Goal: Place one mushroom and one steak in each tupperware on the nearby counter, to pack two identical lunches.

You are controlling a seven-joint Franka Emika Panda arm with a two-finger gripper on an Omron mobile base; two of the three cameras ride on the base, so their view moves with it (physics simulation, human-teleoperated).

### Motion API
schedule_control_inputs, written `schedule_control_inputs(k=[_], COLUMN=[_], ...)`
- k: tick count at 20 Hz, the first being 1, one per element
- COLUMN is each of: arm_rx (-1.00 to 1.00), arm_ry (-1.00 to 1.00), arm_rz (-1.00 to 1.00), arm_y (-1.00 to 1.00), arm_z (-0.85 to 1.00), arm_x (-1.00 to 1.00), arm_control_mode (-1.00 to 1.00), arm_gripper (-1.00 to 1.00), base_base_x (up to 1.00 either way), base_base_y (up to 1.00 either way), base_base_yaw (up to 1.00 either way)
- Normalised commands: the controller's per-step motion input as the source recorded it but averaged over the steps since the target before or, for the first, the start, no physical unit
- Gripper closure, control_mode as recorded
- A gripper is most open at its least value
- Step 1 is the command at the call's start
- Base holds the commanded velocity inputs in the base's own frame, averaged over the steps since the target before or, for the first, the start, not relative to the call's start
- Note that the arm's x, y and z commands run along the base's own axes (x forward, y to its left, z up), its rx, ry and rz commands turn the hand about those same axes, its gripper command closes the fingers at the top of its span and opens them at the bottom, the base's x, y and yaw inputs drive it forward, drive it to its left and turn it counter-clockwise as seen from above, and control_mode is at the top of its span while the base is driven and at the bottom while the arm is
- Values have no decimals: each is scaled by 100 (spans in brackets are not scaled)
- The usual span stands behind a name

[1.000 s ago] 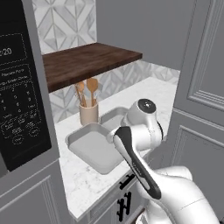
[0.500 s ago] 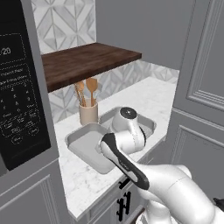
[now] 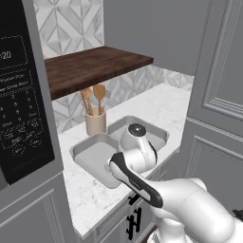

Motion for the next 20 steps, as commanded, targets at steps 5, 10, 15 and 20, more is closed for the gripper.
schedule_control_inputs(k=[5,10,15,20], arm_rx=[-1,0,0,0], arm_ry=[0,0,0,0], arm_rz=[0,0,0,0], arm_y=[0,0,0,8], arm_z=[-31,-27,-2,49], arm_x=[36,63,36,0], arm_control_mode=[-100,-100,-100,-100], arm_gripper=[100,100,-100,-100], base_base_x=[0,0,0,0], base_base_y=[0,0,0,0], base_base_yaw=[0,0,0,0])
